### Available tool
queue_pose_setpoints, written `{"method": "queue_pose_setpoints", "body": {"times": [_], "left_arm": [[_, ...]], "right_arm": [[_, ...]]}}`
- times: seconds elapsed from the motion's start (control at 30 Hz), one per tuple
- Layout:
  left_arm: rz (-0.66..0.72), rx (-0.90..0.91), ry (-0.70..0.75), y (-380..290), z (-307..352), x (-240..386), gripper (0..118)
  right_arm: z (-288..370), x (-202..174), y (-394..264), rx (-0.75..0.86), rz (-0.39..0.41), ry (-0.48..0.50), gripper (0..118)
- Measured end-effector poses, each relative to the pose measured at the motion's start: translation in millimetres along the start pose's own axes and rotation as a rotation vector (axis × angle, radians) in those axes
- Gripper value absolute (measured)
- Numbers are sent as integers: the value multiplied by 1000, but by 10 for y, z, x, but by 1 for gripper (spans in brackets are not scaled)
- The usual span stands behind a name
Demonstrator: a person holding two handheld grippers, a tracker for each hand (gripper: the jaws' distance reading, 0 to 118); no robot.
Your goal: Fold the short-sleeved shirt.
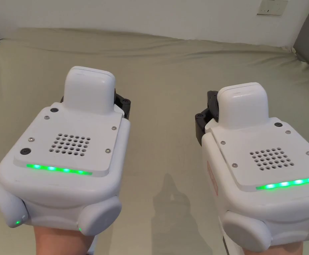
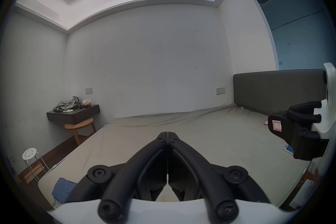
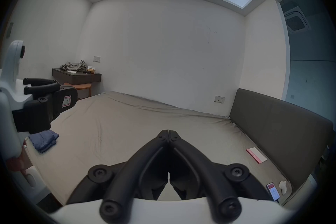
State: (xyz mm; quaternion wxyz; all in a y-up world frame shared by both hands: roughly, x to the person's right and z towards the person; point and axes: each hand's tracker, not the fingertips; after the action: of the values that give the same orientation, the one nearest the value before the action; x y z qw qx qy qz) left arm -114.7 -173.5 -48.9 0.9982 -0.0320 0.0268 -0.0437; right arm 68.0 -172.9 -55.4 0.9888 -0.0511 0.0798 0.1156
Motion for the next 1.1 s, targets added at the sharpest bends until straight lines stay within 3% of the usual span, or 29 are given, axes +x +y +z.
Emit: {"method": "queue_pose_setpoints", "body": {"times": [0.07,0.13,0.17,0.2,0.23,0.27,0.43,0.57,0.63,0.67,0.77,0.8,0.87,0.9,0.93,0.97,1.1], "left_arm": [[-1,-4,0,-8,-5,-14,2],[0,-3,-4,-18,-11,-16,28],[-3,-7,-2,-20,-17,-16,54],[-8,-16,-8,-25,-32,-19,94],[-9,-24,-12,-35,-48,-18,115],[-8,-22,-12,-44,-48,-22,117],[3,6,0,-41,11,-39,117],[-8,11,31,-28,21,-52,117],[-9,13,34,-22,25,-57,117],[-10,11,36,-18,26,-57,117],[-13,10,39,-3,32,-65,117],[-14,10,36,5,37,-68,117],[-16,13,34,22,46,-75,117],[-17,16,36,26,45,-94,117],[-17,20,41,34,49,-101,117],[-16,22,47,43,52,-107,117],[-11,30,50,68,74,-130,117]], "right_arm": [[-1,3,-9,2,-5,-10,2],[-10,22,-24,2,-7,-9,43],[-20,33,-31,-2,-10,-8,73],[-35,45,-42,-10,-10,-4,112],[-41,55,-56,-9,-11,-5,116],[39,38,-38,46,-24,-21,116],[-93,112,-47,-3,-4,-74,118],[-7,30,161,-45,-111,25,118],[11,3,247,-60,-195,3,118],[-92,170,97,-90,-195,-26,118],[-163,186,121,-163,-133,-77,118],[-25,-85,288,-160,-132,-68,118],[34,-174,299,-160,-156,-41,118],[74,-212,312,-165,-207,1,118],[-38,39,264,-184,-237,14,118],[-44,54,276,-204,-252,16,118],[-104,135,314,-247,-249,-8,118]]}}
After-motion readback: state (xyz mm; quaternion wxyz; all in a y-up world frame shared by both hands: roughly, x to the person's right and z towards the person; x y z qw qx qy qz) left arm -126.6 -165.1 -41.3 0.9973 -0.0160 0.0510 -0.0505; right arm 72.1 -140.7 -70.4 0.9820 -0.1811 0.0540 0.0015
